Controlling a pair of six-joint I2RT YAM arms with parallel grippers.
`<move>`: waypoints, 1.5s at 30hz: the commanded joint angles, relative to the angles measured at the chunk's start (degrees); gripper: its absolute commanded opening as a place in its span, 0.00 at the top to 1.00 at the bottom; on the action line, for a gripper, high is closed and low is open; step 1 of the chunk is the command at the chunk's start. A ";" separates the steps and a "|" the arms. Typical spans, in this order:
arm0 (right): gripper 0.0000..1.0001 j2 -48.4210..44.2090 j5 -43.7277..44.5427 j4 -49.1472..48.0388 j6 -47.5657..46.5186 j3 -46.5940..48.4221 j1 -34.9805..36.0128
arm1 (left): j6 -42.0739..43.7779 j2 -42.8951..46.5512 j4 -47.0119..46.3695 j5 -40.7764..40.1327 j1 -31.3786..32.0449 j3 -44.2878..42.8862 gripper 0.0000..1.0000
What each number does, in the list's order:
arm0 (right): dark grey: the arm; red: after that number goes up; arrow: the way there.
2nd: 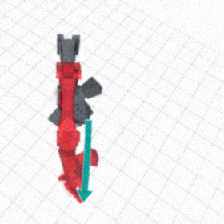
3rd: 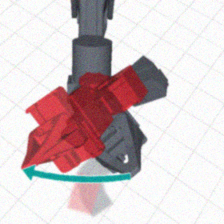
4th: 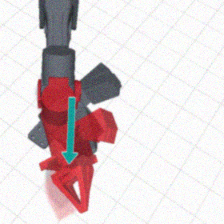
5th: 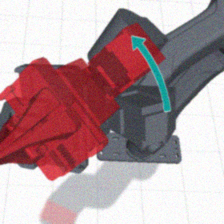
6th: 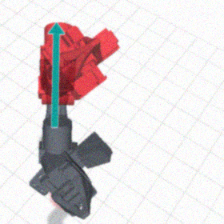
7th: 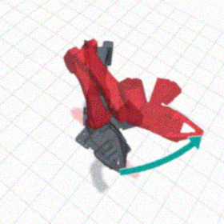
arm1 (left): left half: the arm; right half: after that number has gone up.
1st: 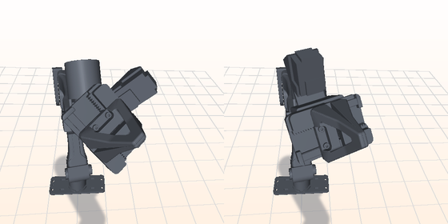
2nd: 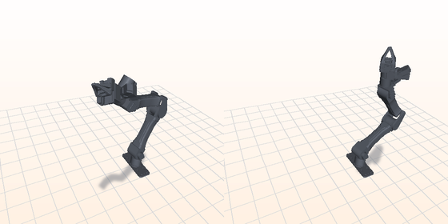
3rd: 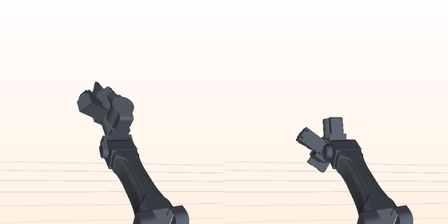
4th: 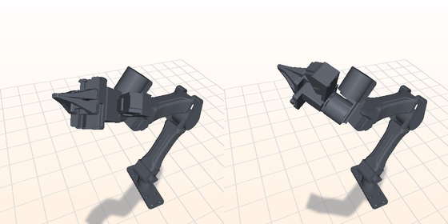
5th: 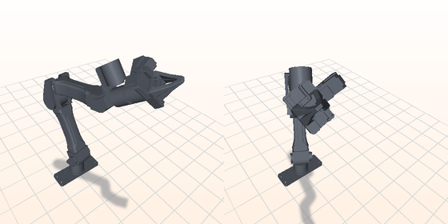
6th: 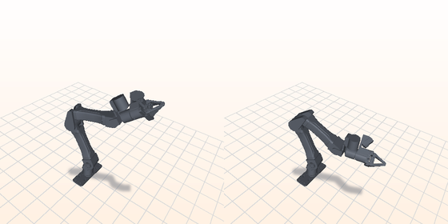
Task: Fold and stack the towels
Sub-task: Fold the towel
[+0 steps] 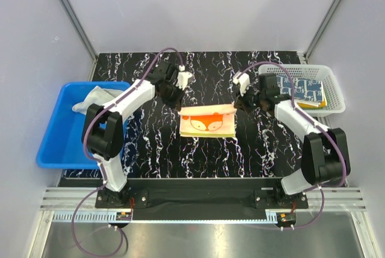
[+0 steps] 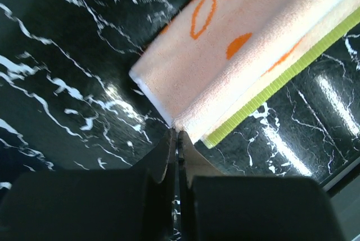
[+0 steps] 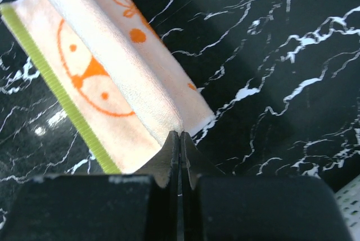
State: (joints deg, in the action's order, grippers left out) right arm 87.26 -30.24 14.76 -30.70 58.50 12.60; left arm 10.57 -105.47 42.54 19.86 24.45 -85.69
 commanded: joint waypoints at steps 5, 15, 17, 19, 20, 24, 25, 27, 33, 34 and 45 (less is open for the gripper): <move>1.00 -6.05 -1.31 -1.14 -4.02 -6.55 1.64 | -3.45 5.89 -5.10 -2.01 1.13 7.81 1.00; 0.94 -6.67 2.99 0.18 -4.72 -11.83 4.10 | -5.82 6.16 -4.66 -0.08 3.41 14.23 0.98; 0.89 -6.49 3.17 1.40 -4.90 -11.83 4.10 | -6.08 5.46 -4.05 0.88 3.76 14.94 0.94; 0.83 -6.23 3.52 2.46 -4.19 -11.39 4.01 | -6.43 5.19 -2.91 2.37 4.55 15.03 0.89; 0.69 -6.40 2.56 3.07 -3.76 -11.13 4.18 | -6.35 4.58 -2.30 3.42 4.56 14.85 0.88; 0.60 -7.63 -1.22 3.87 -1.38 -10.34 4.27 | -7.05 4.31 1.57 1.86 4.56 13.45 0.86; 0.59 -7.90 -1.83 4.22 -0.34 -9.81 4.27 | -7.57 4.66 1.84 0.46 4.56 13.18 0.85; 0.56 -8.42 -3.68 4.13 1.68 -8.85 4.27 | -8.72 5.44 2.02 -0.09 4.56 12.13 0.73; 0.55 -4.58 -4.05 2.46 15.56 -3.50 4.45 | -11.87 6.77 -0.44 2.73 4.56 10.72 0.69; 0.58 -3.51 -3.52 3.85 20.02 -2.26 4.45 | -12.32 6.51 -1.14 4.12 4.56 10.89 0.69; 0.95 11.51 2.36 9.76 37.37 0.48 4.10 | -21.55 2.55 -10.28 1.15 4.65 18.62 0.73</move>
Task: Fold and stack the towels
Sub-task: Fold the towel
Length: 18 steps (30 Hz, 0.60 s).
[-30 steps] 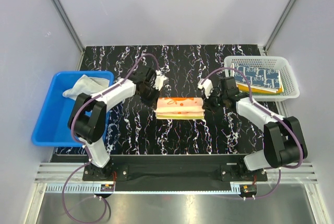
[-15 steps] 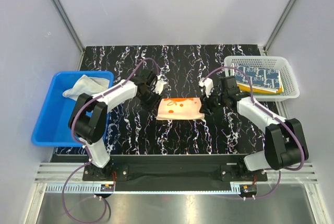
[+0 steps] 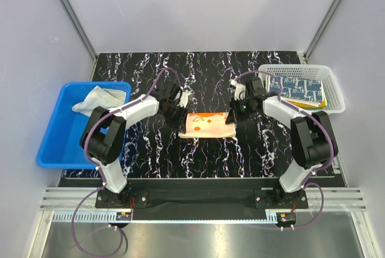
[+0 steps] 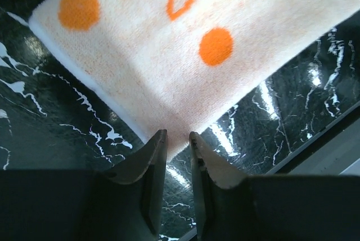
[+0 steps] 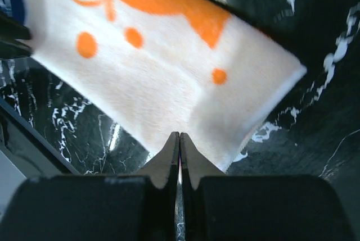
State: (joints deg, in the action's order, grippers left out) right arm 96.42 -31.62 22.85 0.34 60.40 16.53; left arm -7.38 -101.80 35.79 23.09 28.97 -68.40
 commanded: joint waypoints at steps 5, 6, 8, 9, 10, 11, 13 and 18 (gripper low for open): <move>0.96 7.28 8.75 6.58 7.21 3.13 -1.24 | -5.28 -1.56 -2.66 -4.19 0.21 1.00 0.72; 0.96 7.99 8.85 7.64 8.09 4.71 -1.15 | -5.54 -1.56 -1.61 -4.89 0.21 0.47 0.72; 0.96 8.08 8.24 8.43 9.15 6.04 -1.24 | -6.07 -1.74 0.06 -6.03 0.12 -1.02 0.71; 0.95 7.38 8.15 9.22 9.59 7.35 -1.24 | -6.16 -1.65 1.90 -6.91 0.21 -2.77 0.71; 0.94 6.85 7.54 9.40 10.64 7.80 -1.15 | -6.07 -0.95 2.52 -6.92 0.21 -3.75 0.71; 0.94 6.33 7.45 9.23 11.17 8.24 -1.15 | -6.16 -0.51 3.14 -6.83 0.12 -4.63 0.70; 0.94 5.09 7.88 9.23 12.14 9.47 -1.15 | -6.25 0.54 4.29 -7.18 0.03 -7.26 0.67; 0.94 7.81 10.16 9.93 11.27 12.98 -1.15 | -6.68 -1.12 2.80 -5.43 0.12 -11.66 0.64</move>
State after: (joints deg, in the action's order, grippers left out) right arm 104.44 -23.86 31.70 10.92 70.02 15.64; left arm -13.28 -103.61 39.48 17.76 29.02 -76.73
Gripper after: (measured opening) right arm 0.058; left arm 0.355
